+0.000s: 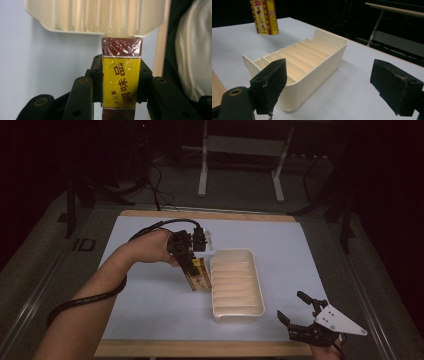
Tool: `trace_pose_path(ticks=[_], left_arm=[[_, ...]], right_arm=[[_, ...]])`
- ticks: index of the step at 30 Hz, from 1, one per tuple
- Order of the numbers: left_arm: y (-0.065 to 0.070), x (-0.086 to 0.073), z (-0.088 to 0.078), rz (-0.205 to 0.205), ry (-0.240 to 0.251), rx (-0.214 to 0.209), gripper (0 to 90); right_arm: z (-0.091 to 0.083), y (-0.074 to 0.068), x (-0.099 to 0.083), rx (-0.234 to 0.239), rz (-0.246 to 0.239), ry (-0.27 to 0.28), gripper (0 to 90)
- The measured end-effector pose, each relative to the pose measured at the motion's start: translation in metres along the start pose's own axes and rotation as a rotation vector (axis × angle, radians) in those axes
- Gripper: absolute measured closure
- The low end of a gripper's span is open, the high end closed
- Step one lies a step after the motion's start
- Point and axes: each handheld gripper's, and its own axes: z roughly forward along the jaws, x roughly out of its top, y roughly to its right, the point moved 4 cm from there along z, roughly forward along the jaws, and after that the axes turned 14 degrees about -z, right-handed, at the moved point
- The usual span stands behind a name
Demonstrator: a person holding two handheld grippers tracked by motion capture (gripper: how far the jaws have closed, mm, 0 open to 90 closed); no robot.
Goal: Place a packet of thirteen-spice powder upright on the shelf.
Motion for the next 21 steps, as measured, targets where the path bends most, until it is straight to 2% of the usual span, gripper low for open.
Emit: trace_pose_path(ticks=[1, 3, 4, 10, 12, 16, 17, 21], left_arm=[[0.001, 0.002, 0.000, 0.010, 0.011, 0.011, 67.9], [0.003, 0.007, 0.001, 0.016, 0.026, -0.004, 67.9], [0.004, 0.009, 0.001, 0.029, 0.040, 0.005, 67.9], [0.006, 0.021, 0.006, 0.034, 0.084, -0.017, 67.9], [0.007, 0.024, 0.007, 0.048, 0.108, -0.002, 67.9], [0.007, 0.032, 0.010, 0.054, 0.149, -0.016, 67.9], [0.007, 0.034, 0.011, 0.067, 0.168, -0.003, 67.9], [0.009, 0.038, 0.015, 0.066, 0.196, -0.020, 67.9]], right_arm=[[0.000, 0.000, 0.000, 0.000, -0.001, 0.001, 14.1], [0.000, 0.000, 0.000, 0.000, -0.004, 0.000, 14.1], [0.000, -0.001, 0.001, 0.000, -0.004, 0.000, 14.1], [0.000, -0.001, 0.001, 0.002, -0.007, 0.002, 14.1], [0.000, -0.001, 0.001, 0.002, -0.009, 0.002, 14.1], [0.000, -0.001, 0.000, 0.004, -0.007, 0.000, 14.2], [0.000, 0.000, 0.000, 0.005, -0.008, 0.000, 14.1], [0.000, -0.001, 0.000, 0.006, -0.008, 0.001, 14.1]])
